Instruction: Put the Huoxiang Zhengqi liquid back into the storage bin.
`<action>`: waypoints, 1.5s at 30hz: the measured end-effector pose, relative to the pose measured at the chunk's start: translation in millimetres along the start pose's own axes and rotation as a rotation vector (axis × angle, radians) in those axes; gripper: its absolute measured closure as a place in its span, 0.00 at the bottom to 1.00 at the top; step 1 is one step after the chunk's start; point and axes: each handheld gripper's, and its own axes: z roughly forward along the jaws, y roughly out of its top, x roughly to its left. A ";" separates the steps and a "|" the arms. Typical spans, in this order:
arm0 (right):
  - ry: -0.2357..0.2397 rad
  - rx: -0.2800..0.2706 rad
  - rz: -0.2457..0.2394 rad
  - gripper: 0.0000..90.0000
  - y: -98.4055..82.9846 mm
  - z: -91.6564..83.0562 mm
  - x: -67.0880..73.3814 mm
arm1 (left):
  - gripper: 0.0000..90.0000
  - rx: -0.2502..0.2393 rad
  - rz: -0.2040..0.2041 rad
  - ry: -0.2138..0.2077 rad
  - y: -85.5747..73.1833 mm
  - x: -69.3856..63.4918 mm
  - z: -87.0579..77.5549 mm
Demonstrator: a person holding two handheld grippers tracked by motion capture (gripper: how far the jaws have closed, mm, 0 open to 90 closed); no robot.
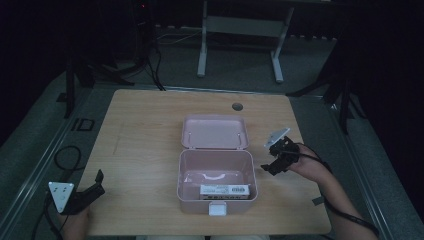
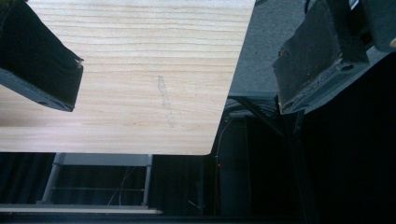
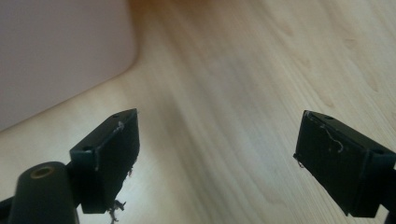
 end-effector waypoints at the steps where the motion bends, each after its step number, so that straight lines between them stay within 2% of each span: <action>1: -0.010 -0.023 0.027 0.15 -5.2 4.9 -0.6 | 0.01 0.000 0.000 0.000 0.0 0.0 0.0; 3: -0.018 -0.056 0.049 0.15 -12.3 10.7 0.0 | 0.01 0.001 0.001 0.000 0.0 -0.1 0.1; 6: -0.062 -0.114 0.083 0.15 -25.2 20.4 2.8 | 0.01 0.002 0.003 0.000 0.0 -0.2 0.1; 8: -0.080 -0.164 0.127 0.15 -35.9 27.4 4.6 | 0.01 0.002 0.003 0.000 0.0 -0.3 0.0; 9: -0.080 -0.164 0.127 0.15 -35.9 27.4 4.6 | 0.01 0.002 0.004 0.000 0.0 -0.3 0.0; 12: -0.077 -0.209 0.177 0.15 -46.8 34.3 4.5 | 0.01 0.001 0.002 0.001 0.0 -0.3 0.0; 13: -0.107 -0.234 0.199 0.15 -53.7 36.9 4.9 | 0.01 0.001 0.002 0.000 0.0 -0.2 0.1; 14: -0.107 -0.234 0.199 0.15 -53.7 36.9 4.9 | 0.01 0.000 0.002 0.001 0.0 -0.2 0.1; 15: -0.115 -0.259 0.231 0.14 -60.1 38.6 4.5 | 0.01 0.000 0.001 0.001 0.0 -0.3 0.1; 16: -0.115 -0.259 0.231 0.14 -60.1 38.6 4.5 | 0.01 0.001 0.002 0.000 0.0 -0.2 0.1; 20: -0.168 -0.311 0.295 0.14 -74.1 40.2 4.4 | 0.01 0.000 0.001 0.000 0.0 -0.3 0.0; 23: -0.187 -0.343 0.346 0.14 -83.5 41.4 5.3 | 0.01 0.001 0.003 -0.001 0.0 -0.4 0.1; 25: -0.217 -0.358 0.367 0.13 -89.4 42.7 6.8 | 0.01 0.002 0.004 0.000 0.0 -0.3 0.0; 27: -0.219 -0.367 0.391 0.13 -94.0 43.3 7.4 | 0.01 0.003 0.005 -0.001 0.0 -0.4 0.1; 29: -0.257 -0.399 0.429 0.13 -101.3 42.5 8.6 | 0.01 0.002 0.005 -0.001 0.0 -0.5 -0.1; 30: -0.257 -0.399 0.429 0.13 -101.3 42.5 8.6 | 0.01 0.002 0.005 -0.001 0.0 -0.5 0.0; 32: -0.284 -0.421 0.463 0.13 -105.3 41.4 10.0 | 0.01 0.002 0.005 -0.001 0.0 -0.5 -0.1; 34: -0.328 -0.444 0.497 0.13 -111.6 39.6 12.0 | 0.01 0.001 0.002 0.000 0.0 -0.5 0.0; 36: -0.345 -0.453 0.507 0.13 -114.0 39.1 12.4 | 0.01 0.001 0.000 0.000 0.0 -0.4 0.0; 38: -0.350 -0.461 0.538 0.13 -118.9 38.2 11.6 | 0.01 0.000 0.001 0.000 0.0 -0.4 0.0; 39: -0.375 -0.465 0.565 0.13 -123.2 37.8 11.4 | 0.01 0.000 0.000 0.000 0.0 -0.4 0.0; 40: -0.375 -0.465 0.565 0.13 -123.2 37.8 11.4 | 0.01 0.000 0.001 0.001 0.0 -0.4 -0.1; 41: -0.387 -0.458 0.588 0.13 -125.2 37.2 10.9 | 0.01 0.000 0.000 0.001 0.0 -0.5 -0.1; 42: -0.387 -0.458 0.588 0.13 -125.2 37.2 10.9 | 0.01 0.000 0.000 0.001 0.0 -0.6 -0.1; 45: -0.427 -0.472 0.610 0.13 -129.2 35.5 11.5 | 0.01 -0.001 0.000 0.001 0.0 -0.4 -0.2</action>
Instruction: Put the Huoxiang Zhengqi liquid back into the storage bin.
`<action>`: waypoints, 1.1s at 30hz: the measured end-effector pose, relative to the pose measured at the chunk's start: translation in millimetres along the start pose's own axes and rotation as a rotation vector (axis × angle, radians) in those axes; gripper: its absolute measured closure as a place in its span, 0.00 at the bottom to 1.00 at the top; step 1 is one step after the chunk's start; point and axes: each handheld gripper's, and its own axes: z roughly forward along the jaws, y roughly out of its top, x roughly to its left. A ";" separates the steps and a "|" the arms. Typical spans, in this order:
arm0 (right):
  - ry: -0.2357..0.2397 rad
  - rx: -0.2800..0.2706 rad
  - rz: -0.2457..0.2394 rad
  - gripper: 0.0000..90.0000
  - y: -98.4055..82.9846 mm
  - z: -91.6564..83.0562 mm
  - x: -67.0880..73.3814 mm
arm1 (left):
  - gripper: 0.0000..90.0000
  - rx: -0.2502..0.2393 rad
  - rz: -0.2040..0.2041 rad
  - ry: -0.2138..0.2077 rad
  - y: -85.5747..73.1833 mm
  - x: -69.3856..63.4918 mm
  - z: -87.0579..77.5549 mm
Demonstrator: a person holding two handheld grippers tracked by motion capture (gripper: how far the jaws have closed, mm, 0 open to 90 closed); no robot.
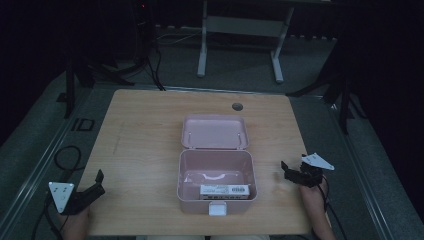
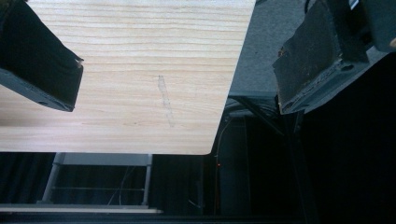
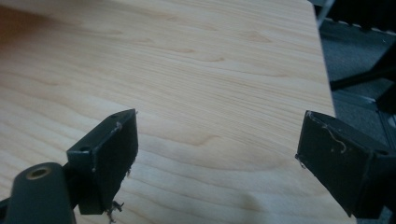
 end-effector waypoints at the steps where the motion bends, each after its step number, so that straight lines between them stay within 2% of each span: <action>1: -0.003 -0.007 0.015 0.13 -0.9 -0.9 -1.0 | 0.01 0.000 -0.001 -0.001 0.0 0.1 0.0; 8: -0.048 -0.035 0.086 0.13 -3.9 -8.1 -10.3 | 0.01 -0.002 -0.004 -0.001 0.1 0.4 -0.2; 12: -0.049 -0.045 0.146 0.14 -6.4 -10.6 -19.2 | 0.01 -0.002 -0.004 -0.001 0.1 0.5 -0.2; 22: -0.024 -0.054 0.184 0.13 -8.2 -10.8 -26.4 | 0.01 -0.006 -0.020 -0.002 0.1 1.6 -0.6; 33: -0.001 -0.047 0.185 0.13 -8.4 -9.9 -26.9 | 0.01 -0.006 -0.025 0.000 0.1 2.1 -1.2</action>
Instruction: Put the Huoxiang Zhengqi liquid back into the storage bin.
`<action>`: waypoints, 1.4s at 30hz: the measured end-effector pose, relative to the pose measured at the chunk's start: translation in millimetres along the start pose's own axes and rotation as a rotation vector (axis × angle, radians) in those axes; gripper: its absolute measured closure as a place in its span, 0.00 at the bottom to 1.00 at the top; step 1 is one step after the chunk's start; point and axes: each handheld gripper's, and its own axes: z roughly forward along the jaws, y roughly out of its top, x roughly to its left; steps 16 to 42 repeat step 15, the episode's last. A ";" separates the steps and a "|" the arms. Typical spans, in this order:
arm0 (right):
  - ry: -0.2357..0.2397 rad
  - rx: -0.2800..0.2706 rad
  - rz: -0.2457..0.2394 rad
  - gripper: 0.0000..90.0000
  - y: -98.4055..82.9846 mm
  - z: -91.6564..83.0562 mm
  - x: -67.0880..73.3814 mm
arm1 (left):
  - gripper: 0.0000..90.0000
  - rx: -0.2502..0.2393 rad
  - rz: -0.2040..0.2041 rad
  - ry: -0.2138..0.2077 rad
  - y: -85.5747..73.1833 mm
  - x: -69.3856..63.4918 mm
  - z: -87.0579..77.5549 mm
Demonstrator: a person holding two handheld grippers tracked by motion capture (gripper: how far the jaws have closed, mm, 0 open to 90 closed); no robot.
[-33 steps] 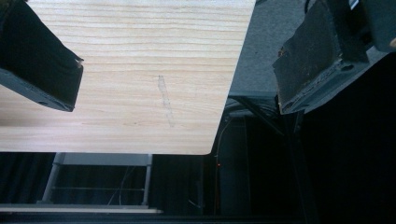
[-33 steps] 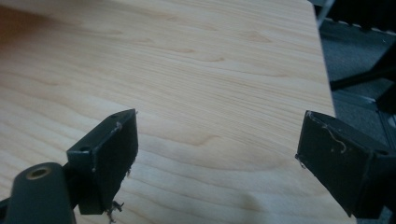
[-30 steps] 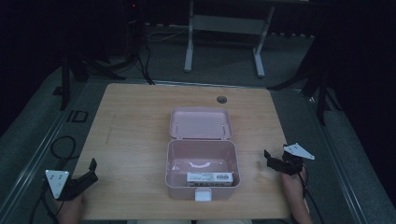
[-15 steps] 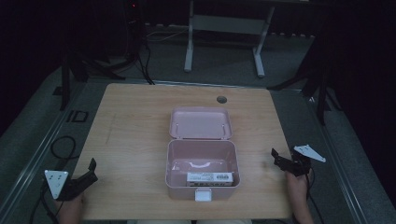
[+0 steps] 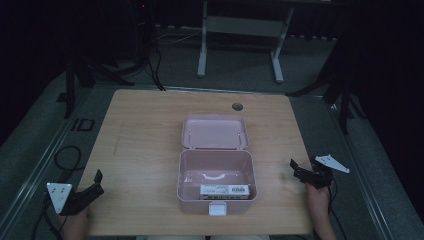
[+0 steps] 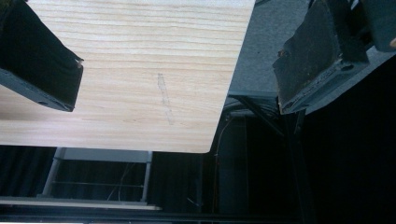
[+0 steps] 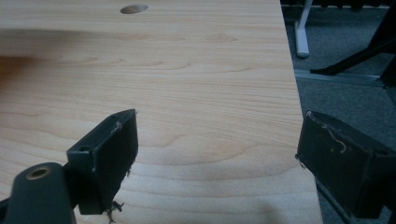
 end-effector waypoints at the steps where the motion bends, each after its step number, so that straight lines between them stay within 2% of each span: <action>1: 0.002 -0.001 0.005 0.13 0.0 -0.3 -0.5 | 0.01 0.000 0.000 0.000 0.0 0.0 0.0; 11: 0.010 -0.003 0.022 0.13 0.5 -0.7 -3.6 | 0.01 0.001 -0.002 -0.001 -0.1 0.2 0.1; 42: 0.011 0.001 0.018 0.13 0.5 -0.2 -3.5 | 0.01 0.002 -0.003 -0.001 -0.2 0.1 0.4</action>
